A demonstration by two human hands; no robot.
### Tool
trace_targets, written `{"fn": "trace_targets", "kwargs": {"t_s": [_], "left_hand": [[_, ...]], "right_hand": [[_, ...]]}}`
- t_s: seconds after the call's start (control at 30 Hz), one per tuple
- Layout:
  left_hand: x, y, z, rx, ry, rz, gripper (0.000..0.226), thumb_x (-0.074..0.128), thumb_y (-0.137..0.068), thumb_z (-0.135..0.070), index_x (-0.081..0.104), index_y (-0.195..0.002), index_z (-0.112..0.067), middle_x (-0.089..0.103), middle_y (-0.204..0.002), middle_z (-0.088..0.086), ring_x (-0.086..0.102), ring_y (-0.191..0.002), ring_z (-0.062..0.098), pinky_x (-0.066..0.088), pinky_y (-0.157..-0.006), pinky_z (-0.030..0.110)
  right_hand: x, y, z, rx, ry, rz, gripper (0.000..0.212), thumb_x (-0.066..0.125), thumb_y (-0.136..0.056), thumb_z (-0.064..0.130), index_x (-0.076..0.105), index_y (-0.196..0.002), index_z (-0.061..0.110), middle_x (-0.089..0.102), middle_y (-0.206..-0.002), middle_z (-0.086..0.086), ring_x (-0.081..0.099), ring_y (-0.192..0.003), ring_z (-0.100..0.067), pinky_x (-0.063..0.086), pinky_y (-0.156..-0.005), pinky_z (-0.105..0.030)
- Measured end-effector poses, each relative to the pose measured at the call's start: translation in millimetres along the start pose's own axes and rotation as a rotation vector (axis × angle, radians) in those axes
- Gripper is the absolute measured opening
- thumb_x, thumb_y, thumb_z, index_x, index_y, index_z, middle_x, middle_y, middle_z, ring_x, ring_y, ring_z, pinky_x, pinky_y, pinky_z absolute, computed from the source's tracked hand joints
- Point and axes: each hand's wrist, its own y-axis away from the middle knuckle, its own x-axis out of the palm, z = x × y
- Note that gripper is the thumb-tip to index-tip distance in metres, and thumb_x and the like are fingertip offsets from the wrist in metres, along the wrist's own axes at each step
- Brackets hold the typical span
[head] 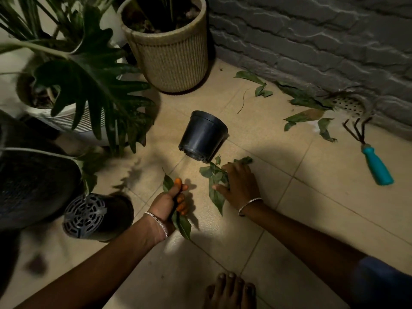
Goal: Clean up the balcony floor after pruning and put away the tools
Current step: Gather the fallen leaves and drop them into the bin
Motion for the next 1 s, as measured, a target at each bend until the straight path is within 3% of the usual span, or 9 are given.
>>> {"fn": "trace_targets", "kwargs": {"t_s": [0.13, 0.23, 0.37, 0.5, 0.57, 0.7, 0.77, 0.87, 1.0], "left_hand": [[-3.8, -1.9, 4.2, -0.020, -0.093, -0.033, 0.027, 0.058, -0.093, -0.036, 0.056, -0.078, -0.013, 0.039, -0.049, -0.001, 0.034, -0.036, 0.010, 0.037, -0.037, 0.019], [-2.7, -2.2, 6.8, -0.035, -0.101, -0.016, 0.027, 0.064, -0.087, -0.037, 0.056, -0.079, -0.012, 0.040, -0.047, -0.001, 0.034, -0.036, 0.011, 0.038, -0.038, 0.020], [7.3, 1.4, 9.1, 0.020, -0.174, 0.013, 0.038, 0.069, -0.079, -0.043, 0.060, -0.095, -0.010, 0.040, -0.048, -0.003, 0.035, -0.038, 0.010, 0.040, -0.039, 0.022], [21.2, -4.5, 13.5, 0.054, -0.201, 0.105, 0.060, 0.075, -0.072, -0.058, 0.061, -0.098, -0.006, 0.033, -0.053, -0.001, 0.033, -0.042, 0.012, 0.038, -0.042, 0.023], [27.6, -8.5, 13.9, 0.092, -0.249, 0.175, 0.067, 0.079, -0.061, -0.067, 0.058, -0.088, -0.010, 0.036, -0.055, 0.001, 0.035, -0.042, 0.012, 0.037, -0.044, 0.023], [37.4, -13.6, 14.1, 0.174, -0.292, 0.217, 0.056, 0.081, -0.061, -0.064, 0.060, -0.078, -0.015, 0.047, -0.063, 0.005, 0.041, -0.048, 0.014, 0.036, -0.045, 0.022], [43.2, -12.4, 16.2, 0.221, -0.285, 0.147, 0.047, 0.077, -0.071, -0.059, 0.062, -0.077, -0.015, 0.056, -0.067, 0.007, 0.050, -0.051, 0.015, 0.039, -0.045, 0.021], [49.0, -11.4, 19.7, 0.118, -0.231, -0.087, 0.039, 0.065, -0.085, -0.051, 0.067, -0.088, -0.012, 0.071, -0.073, 0.007, 0.068, -0.063, 0.018, 0.050, -0.056, 0.025], [53.4, -13.5, 18.6, 0.001, -0.146, -0.187, 0.044, 0.058, -0.090, -0.051, 0.066, -0.103, -0.010, 0.072, -0.098, 0.014, 0.068, -0.086, 0.025, 0.052, -0.069, 0.033]], "right_hand": [[2.9, -9.8, 3.9, -0.006, -0.108, 0.008, 0.020, 0.070, -0.087, 0.027, 0.061, -0.094, 0.012, 0.063, -0.096, -0.011, 0.059, -0.092, -0.030, 0.046, -0.073, -0.035], [-5.7, -6.5, 4.4, 0.111, -0.268, 0.024, 0.014, 0.069, -0.089, 0.024, 0.064, -0.089, 0.011, 0.067, -0.089, -0.007, 0.063, -0.086, -0.020, 0.051, -0.071, -0.032], [-30.3, 2.1, 18.0, 0.226, -0.548, -0.106, 0.010, 0.075, -0.084, 0.017, 0.067, -0.087, 0.011, 0.068, -0.083, 0.005, 0.063, -0.077, -0.006, 0.051, -0.072, -0.019], [-42.3, 11.6, 45.0, 0.260, -0.762, -0.078, 0.009, 0.076, -0.082, 0.023, 0.068, -0.082, 0.018, 0.070, -0.078, 0.007, 0.067, -0.078, -0.005, 0.057, -0.074, -0.031], [-45.3, 16.9, 56.0, 0.243, -0.775, -0.033, 0.008, 0.075, -0.081, 0.027, 0.069, -0.082, 0.023, 0.070, -0.078, 0.007, 0.067, -0.079, -0.007, 0.058, -0.073, -0.035], [-49.2, 29.0, 63.8, 0.086, -0.635, -0.069, 0.011, 0.075, -0.081, 0.018, 0.069, -0.073, 0.022, 0.065, -0.067, 0.011, 0.059, -0.065, -0.003, 0.049, -0.062, -0.022], [-47.5, 34.7, 62.1, -0.040, -0.521, -0.141, 0.003, 0.075, -0.081, 0.019, 0.074, -0.079, 0.017, 0.067, -0.074, 0.005, 0.056, -0.068, -0.002, 0.043, -0.062, -0.014], [-38.9, 44.2, 60.7, -0.085, -0.391, -0.114, 0.019, 0.073, -0.083, 0.024, 0.074, -0.100, 0.016, 0.064, -0.089, 0.000, 0.050, -0.079, -0.002, 0.032, -0.067, -0.005], [-39.8, 55.1, 59.5, -0.035, -0.581, -0.061, 0.034, 0.074, -0.084, 0.024, 0.064, -0.115, 0.015, 0.060, -0.101, 0.005, 0.056, -0.088, 0.000, 0.043, -0.071, -0.005]]}}
